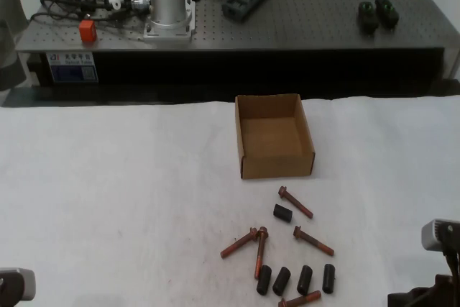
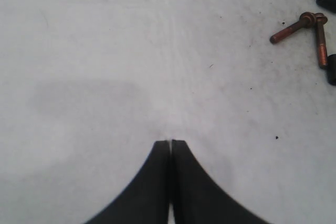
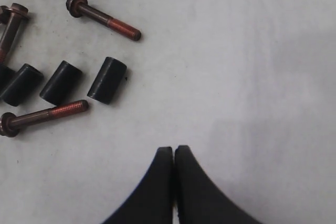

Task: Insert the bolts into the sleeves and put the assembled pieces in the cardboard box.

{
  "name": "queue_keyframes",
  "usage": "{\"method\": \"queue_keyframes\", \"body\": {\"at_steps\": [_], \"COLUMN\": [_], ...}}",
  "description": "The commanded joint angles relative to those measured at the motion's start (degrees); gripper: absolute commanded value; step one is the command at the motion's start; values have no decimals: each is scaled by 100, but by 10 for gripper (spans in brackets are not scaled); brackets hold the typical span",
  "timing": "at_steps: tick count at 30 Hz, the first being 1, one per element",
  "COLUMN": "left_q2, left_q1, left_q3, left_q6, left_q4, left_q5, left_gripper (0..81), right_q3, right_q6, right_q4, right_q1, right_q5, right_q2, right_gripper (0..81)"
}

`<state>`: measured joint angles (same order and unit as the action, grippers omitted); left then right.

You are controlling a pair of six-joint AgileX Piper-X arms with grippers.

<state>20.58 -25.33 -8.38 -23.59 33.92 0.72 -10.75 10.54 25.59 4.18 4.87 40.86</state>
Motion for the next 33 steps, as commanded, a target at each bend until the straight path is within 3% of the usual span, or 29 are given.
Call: {"method": "queue_keyframes", "body": {"at_steps": [1, 11, 16, 21, 23, 27, 29, 33], "left_q2": [-54, -54, -14, 382, 638, 1235, 1535, 1986], "left_q1": [-9, -9, -9, -9, -9, -9, -9, -9], "left_q3": [-11, -16, -16, -195, -303, -547, -652, -846], "left_q6": [-64, -142, -492, -468, -442, -246, -247, -247], "left_q4": [-58, -241, -1505, -1989, -1989, -1989, -1989, -1989], "left_q5": [-5, -5, 895, 1111, 1160, 1244, 1245, 1286], "left_gripper": [6, 6, 6, 11, 69, 321, 400, 411], "right_q3": [-4, 113, 117, -668, -1106, -2243, -2743, -3738], "right_q6": [23, 234, 408, -409, -815, -2248, -2732, -2979], "right_q4": [-69, -415, -1131, -1273, -1067, -116, 247, 457], "right_q1": [-2, -2, -2, -2, 23, 215, 370, 697], "right_q5": [-1, -322, 641, 908, 908, 824, 546, 168], "right_q2": [-34, -34, 9, 613, 1124, 2436, 3096, 4357], "right_gripper": [16, 16, 0, 232, 293, 295, 295, 295]}}
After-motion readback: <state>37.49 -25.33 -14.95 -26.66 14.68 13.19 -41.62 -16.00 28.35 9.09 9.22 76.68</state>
